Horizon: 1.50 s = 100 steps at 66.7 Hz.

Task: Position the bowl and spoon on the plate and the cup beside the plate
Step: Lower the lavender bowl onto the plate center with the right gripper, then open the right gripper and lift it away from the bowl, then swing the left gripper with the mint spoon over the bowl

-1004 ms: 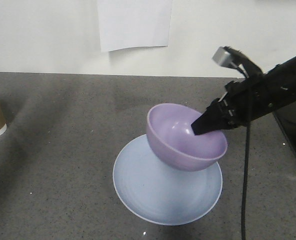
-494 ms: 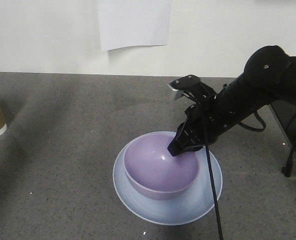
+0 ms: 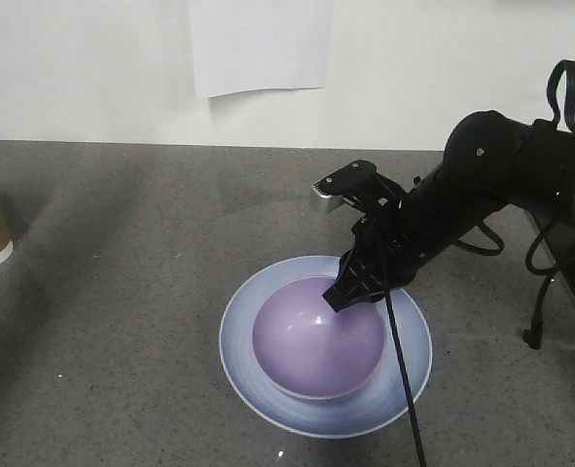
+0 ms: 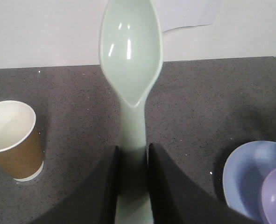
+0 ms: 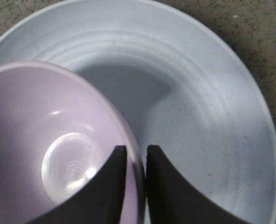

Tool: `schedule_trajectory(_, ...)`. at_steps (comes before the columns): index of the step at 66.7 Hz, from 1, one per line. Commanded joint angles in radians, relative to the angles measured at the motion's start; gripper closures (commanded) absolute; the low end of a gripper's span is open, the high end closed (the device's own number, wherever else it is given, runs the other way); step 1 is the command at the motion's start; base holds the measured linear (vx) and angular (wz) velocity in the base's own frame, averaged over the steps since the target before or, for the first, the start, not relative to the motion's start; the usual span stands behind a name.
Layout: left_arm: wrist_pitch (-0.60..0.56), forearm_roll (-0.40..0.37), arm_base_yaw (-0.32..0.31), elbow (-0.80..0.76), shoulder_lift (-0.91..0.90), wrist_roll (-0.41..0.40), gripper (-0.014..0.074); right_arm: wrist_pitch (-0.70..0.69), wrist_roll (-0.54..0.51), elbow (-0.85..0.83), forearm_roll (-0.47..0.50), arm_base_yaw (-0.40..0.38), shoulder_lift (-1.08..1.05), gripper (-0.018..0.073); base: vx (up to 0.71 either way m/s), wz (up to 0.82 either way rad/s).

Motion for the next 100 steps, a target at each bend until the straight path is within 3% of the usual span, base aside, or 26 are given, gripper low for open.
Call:
schedule_trajectory(1,-0.061,-0.02,-0.001,-0.027,-0.009,0.0,0.0602,-0.039,0.01,-0.027,0.017,0.0,-0.043,0.0351,0.0,0.0)
schedule_trajectory(15,-0.059,-0.02,-0.001,-0.027,-0.009,0.0,0.0603,-0.089,0.018,-0.027,0.017,0.0,-0.053,0.0179,0.0,0.0)
schedule_trajectory(23,-0.059,-0.02,-0.001,-0.027,-0.009,0.0,0.0603,-0.104,0.052,-0.054,0.016,-0.003,-0.084,0.0126,0.0,0.0)
schedule_trajectory(38,-0.062,-0.034,-0.001,-0.027,-0.009,0.0,0.0603,-0.083,0.107,-0.187,0.016,-0.003,-0.195,0.0127,0.0,0.0)
schedule_trajectory(49,-0.07,-0.093,-0.001,-0.027,-0.009,0.001,0.0603,-0.073,0.181,-0.221,-0.018,-0.004,-0.319,0.0197,0.0,0.0)
schedule_trajectory(60,-0.058,-0.232,-0.002,-0.027,-0.002,0.107,0.0603,-0.027,0.249,-0.212,-0.12,-0.004,-0.482,0.0364,0.0,0.0)
schedule_trajectory(71,-0.056,-0.47,-0.003,-0.027,0.024,0.265,0.0603,-0.043,0.251,-0.178,-0.215,-0.004,-0.679,0.0569,0.0,0.0)
schedule_trajectory(85,0.044,-0.681,-0.005,-0.027,0.096,0.417,0.0603,0.022,0.305,-0.069,-0.271,-0.004,-0.925,0.0569,0.0,0.0)
schedule_trajectory(100,0.119,-0.701,-0.063,-0.027,0.167,0.438,0.0603,0.034,0.371,0.109,-0.272,-0.004,-1.143,0.0566,0.0,0.0)
